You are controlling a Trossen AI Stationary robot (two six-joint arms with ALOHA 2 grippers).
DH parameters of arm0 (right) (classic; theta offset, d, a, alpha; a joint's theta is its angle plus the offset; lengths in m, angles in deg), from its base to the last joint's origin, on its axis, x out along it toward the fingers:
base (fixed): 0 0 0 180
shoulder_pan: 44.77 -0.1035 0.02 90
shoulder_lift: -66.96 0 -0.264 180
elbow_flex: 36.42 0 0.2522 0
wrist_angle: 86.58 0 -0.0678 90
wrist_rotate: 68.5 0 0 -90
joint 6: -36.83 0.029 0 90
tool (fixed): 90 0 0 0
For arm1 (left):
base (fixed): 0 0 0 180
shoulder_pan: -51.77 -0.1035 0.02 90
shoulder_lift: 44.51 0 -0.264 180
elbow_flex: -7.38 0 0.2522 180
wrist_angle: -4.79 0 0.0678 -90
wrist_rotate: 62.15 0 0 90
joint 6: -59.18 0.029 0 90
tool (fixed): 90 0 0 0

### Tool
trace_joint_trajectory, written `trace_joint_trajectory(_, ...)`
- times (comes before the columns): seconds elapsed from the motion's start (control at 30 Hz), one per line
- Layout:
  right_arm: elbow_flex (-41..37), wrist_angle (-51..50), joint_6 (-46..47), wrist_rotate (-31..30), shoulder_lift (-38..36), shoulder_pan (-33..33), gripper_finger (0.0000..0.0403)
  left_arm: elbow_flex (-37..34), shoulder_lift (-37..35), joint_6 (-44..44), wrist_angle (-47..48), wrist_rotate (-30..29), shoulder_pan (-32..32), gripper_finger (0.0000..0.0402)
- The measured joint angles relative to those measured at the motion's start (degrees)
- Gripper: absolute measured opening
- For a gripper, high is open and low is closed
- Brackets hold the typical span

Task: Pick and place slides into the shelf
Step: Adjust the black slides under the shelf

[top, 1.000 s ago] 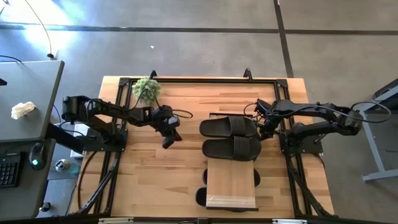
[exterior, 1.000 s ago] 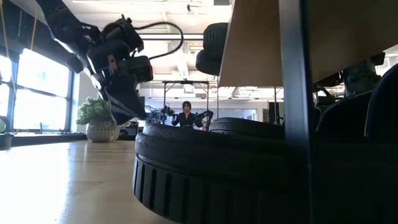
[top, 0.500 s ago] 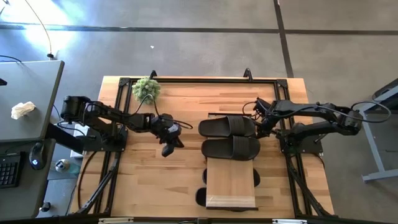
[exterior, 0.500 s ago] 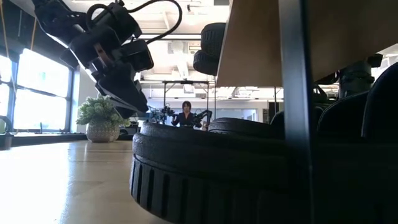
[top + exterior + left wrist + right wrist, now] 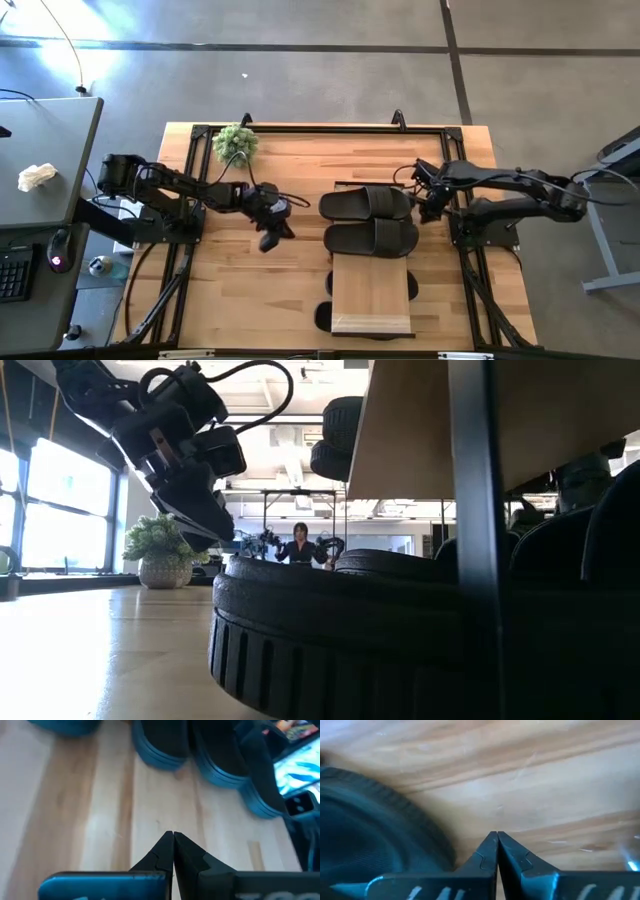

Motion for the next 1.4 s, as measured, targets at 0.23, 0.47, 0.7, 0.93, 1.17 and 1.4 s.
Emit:
trace_joint_trajectory(0.23, 0.02, 0.42, 1.86, -2.15, -5.86, -0.02, 0.0000, 0.00, 0.01, 1.99, 1.82, 2.32, 3.83, 0.0000)
trace_joint_trajectory(0.47, 0.02, -0.40, 0.96, -8.42, -11.37, -0.02, 0.0000, 0.00, 0.00, 3.50, 3.08, 2.24, 8.83, 0.0000)
trace_joint_trajectory(0.7, 0.02, -0.66, 0.98, -21.22, -18.04, 0.00, 0.0000, 0.00, 0.00, 1.65, 2.99, 1.68, 9.74, 0.0000)
trace_joint_trajectory(0.93, 0.02, 6.72, 4.21, -34.74, -26.34, 0.00, 0.0000, 0.00, 0.01, 1.36, 2.86, 0.14, 9.70, 0.0000)
trace_joint_trajectory(1.17, 0.02, 37.49, -5.85, -36.81, -34.68, 0.00, 0.0000, 0.00, 0.01, 1.33, 2.51, -1.02, 9.74, 0.0000)
trace_joint_trajectory(1.4, 0.02, 78.36, -12.98, -14.28, -38.25, -0.32, 0.0000, 0.00, 0.00, 1.33, 2.36, -1.46, 9.72, 0.0000)
